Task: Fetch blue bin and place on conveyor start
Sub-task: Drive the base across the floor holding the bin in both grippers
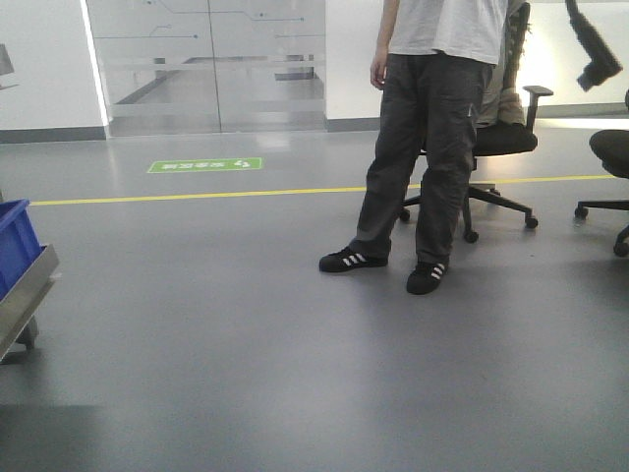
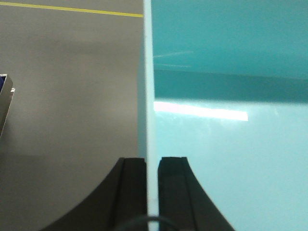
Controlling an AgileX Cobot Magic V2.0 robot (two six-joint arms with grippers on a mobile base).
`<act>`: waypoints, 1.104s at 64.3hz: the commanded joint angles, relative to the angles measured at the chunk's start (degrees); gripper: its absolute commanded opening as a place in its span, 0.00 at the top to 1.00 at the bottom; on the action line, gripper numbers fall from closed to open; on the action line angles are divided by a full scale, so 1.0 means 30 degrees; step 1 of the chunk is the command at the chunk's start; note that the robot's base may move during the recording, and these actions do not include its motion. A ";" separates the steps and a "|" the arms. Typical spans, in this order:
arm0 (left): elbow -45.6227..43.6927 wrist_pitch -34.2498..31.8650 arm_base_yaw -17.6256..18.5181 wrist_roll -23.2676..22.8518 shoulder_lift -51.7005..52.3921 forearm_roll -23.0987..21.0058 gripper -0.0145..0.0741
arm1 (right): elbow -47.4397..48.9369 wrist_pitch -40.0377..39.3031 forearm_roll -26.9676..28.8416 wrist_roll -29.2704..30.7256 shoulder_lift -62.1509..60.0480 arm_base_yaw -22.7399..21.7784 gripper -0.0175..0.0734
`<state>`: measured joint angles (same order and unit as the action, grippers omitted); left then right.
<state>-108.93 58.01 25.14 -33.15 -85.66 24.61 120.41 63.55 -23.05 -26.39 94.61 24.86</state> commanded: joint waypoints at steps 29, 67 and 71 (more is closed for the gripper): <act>-0.0245 -0.0753 0.0110 -0.0041 0.0229 0.0044 0.96 | 0.0227 -0.0915 -0.0680 0.0147 -0.0206 -0.0028 0.99; -0.0245 -0.0753 0.0110 -0.0041 0.0229 0.0044 0.96 | 0.0227 -0.0915 -0.0680 0.0147 -0.0206 -0.0028 0.99; -0.0245 -0.0786 0.0110 -0.0041 0.0229 0.0044 0.96 | 0.0227 -0.0915 -0.0680 0.0147 -0.0206 -0.0028 0.99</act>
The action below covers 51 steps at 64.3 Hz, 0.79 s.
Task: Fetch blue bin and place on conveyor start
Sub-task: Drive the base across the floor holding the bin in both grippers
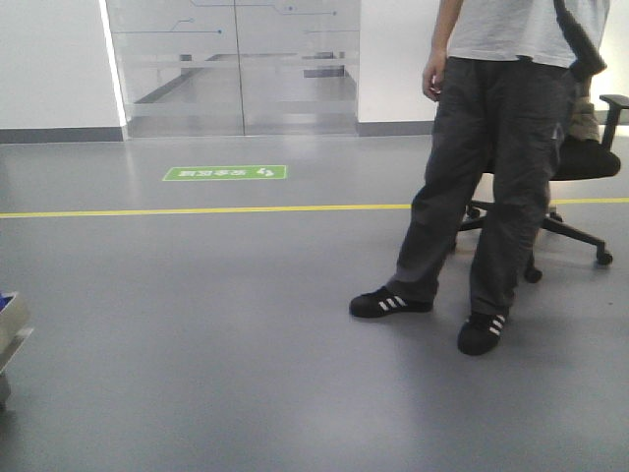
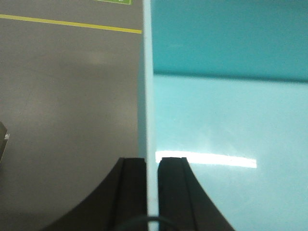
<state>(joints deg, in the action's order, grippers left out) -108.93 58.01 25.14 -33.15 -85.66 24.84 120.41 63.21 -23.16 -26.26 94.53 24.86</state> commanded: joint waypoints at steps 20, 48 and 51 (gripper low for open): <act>-0.0245 -0.0823 0.0037 -0.0041 0.0229 0.0006 0.96 | 0.0227 -0.0802 -0.0643 0.0105 -0.0134 -0.0028 0.99; -0.0245 -0.0823 0.0037 -0.0041 0.0229 0.0006 0.96 | 0.0227 -0.0584 -0.0523 0.0105 -0.0140 -0.0028 0.99; -0.0245 -0.0823 0.0037 -0.0041 0.0229 0.0006 0.96 | 0.0227 -0.0584 -0.0523 0.0105 -0.0140 -0.0028 0.99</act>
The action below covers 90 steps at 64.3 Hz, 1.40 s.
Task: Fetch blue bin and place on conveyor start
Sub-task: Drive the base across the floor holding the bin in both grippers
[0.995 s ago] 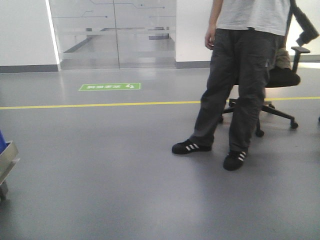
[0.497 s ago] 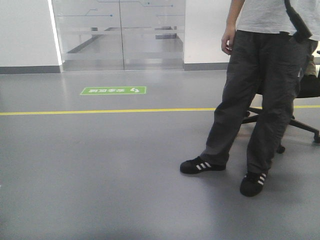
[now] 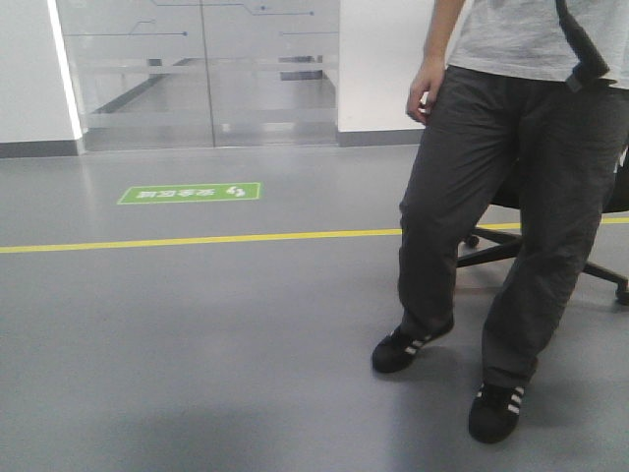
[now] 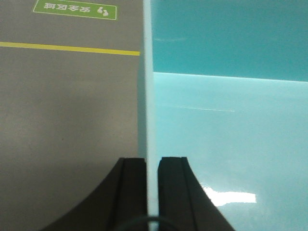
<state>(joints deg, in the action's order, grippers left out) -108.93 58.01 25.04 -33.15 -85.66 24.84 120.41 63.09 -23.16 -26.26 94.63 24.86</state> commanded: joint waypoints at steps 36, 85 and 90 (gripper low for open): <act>-0.0245 -0.0823 0.0071 -0.0041 0.0229 0.0006 0.96 | 0.0227 0.0337 -0.0288 0.0105 -0.0175 -0.0028 0.99; -0.0245 -0.0823 0.0071 -0.0041 0.0229 0.0006 0.96 | 0.0227 0.0380 -0.0288 0.0105 -0.0175 -0.0028 0.99; -0.0245 -0.0823 0.0071 -0.0041 0.0229 0.0006 0.96 | 0.0227 0.0341 -0.0288 0.0105 -0.0175 -0.0028 0.99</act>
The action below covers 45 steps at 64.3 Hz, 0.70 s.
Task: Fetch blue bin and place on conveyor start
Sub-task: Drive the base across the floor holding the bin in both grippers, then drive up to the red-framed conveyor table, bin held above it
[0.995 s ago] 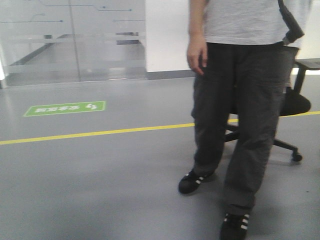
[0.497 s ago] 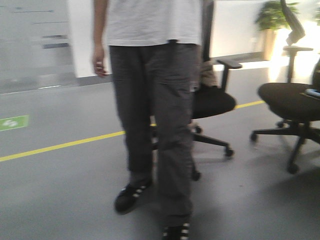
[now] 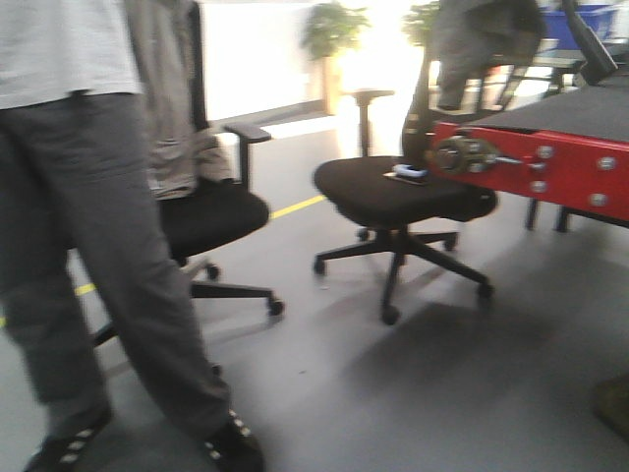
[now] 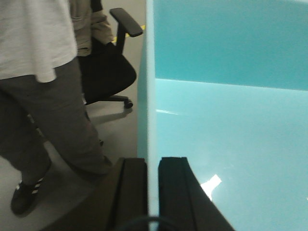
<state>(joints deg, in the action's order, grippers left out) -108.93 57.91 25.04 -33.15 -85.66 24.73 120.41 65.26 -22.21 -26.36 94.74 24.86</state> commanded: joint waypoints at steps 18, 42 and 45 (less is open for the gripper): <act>-0.0245 -0.0791 0.0071 -0.0041 0.0229 0.0043 0.96 | 0.0227 -0.0414 -0.0607 0.0139 -0.0210 -0.0028 0.99; -0.0245 -0.0791 0.0071 -0.0041 0.0229 0.0043 0.96 | 0.0227 -0.0414 -0.0607 0.0139 -0.0210 -0.0028 0.99; -0.0245 -0.0791 0.0071 -0.0041 0.0229 0.0043 0.96 | 0.0227 -0.0414 -0.0607 0.0139 -0.0210 -0.0028 0.99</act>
<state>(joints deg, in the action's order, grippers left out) -108.93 57.91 25.04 -33.15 -85.66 24.73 120.41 65.26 -22.21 -26.36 94.74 24.86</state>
